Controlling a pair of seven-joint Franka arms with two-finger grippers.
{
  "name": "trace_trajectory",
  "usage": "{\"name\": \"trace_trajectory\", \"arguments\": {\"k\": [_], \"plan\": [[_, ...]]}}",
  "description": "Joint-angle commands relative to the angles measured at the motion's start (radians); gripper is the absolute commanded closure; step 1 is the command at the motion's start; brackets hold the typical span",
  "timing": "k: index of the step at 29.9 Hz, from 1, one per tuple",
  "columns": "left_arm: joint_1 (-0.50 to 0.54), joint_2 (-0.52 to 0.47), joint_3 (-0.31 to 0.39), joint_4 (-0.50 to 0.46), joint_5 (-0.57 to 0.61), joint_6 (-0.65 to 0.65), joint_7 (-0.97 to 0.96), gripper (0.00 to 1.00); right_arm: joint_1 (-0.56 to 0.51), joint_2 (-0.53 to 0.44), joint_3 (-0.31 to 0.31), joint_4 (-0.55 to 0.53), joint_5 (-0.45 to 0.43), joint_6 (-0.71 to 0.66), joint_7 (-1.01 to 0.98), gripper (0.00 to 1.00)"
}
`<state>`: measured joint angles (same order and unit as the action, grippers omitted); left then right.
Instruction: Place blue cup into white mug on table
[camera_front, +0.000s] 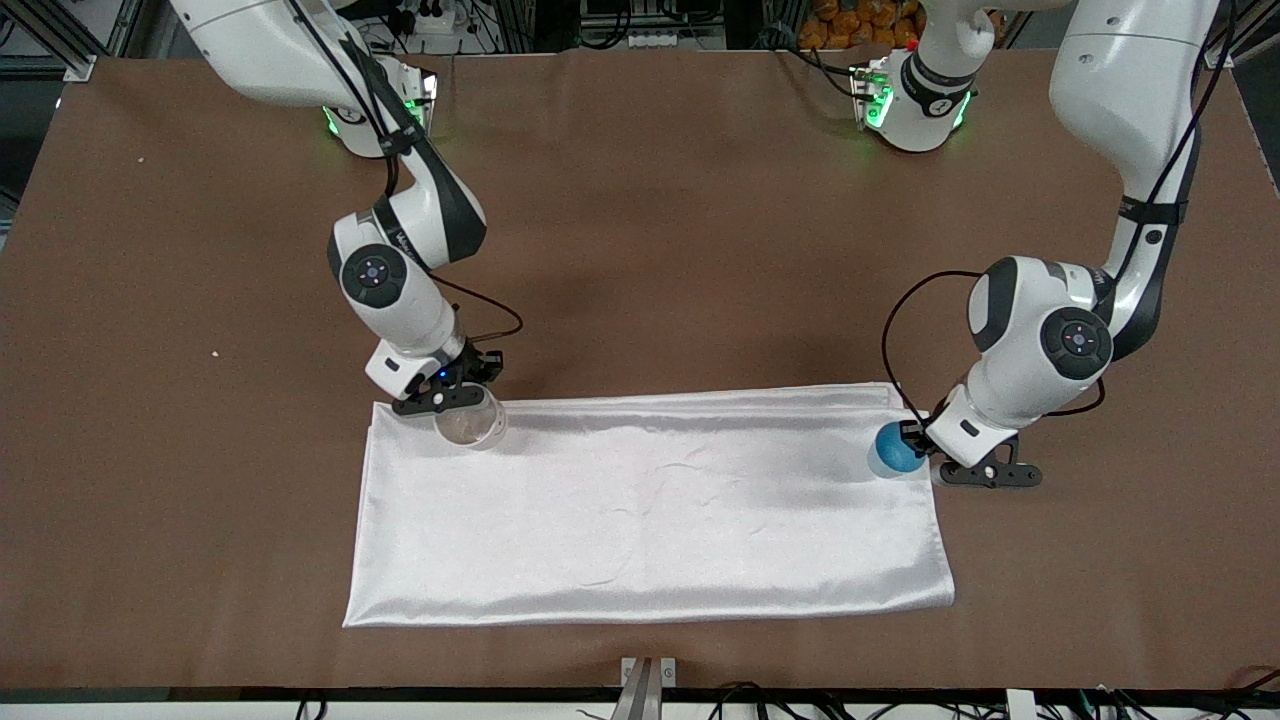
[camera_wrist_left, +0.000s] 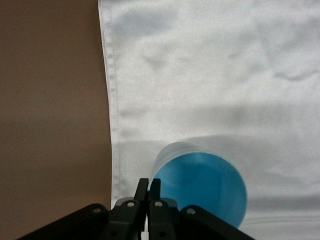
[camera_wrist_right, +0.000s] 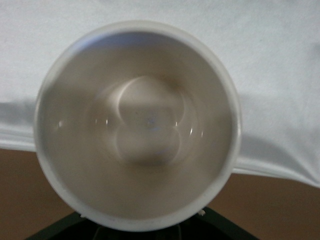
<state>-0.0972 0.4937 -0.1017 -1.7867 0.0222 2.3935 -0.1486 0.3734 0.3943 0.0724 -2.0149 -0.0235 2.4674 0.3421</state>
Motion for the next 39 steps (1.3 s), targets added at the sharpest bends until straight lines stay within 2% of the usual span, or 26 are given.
{"name": "trace_trajectory", "arguments": {"k": [1, 5, 22, 26, 39], "plan": [[-0.004, -0.024, -0.001, 0.039, 0.03, -0.086, -0.009, 1.0, 0.088, -0.055, -0.005, -0.067, -0.006, 0.028, 0.165, 1.0], [-0.016, -0.03, -0.004, 0.072, 0.03, -0.131, -0.012, 1.0, 0.151, -0.055, -0.005, -0.067, -0.006, 0.044, 0.282, 1.0], [-0.144, -0.047, -0.003, 0.075, 0.03, -0.154, -0.065, 1.0, 0.397, -0.041, -0.008, -0.07, -0.023, 0.081, 0.64, 1.0], [-0.17, -0.04, -0.003, 0.073, 0.03, -0.155, -0.072, 1.0, 0.421, -0.035, -0.01, -0.08, -0.042, 0.087, 0.687, 1.0], [-0.22, -0.02, -0.001, 0.072, 0.03, -0.155, -0.17, 1.0, 0.489, 0.069, -0.011, -0.088, -0.108, 0.234, 0.879, 1.0]]}}
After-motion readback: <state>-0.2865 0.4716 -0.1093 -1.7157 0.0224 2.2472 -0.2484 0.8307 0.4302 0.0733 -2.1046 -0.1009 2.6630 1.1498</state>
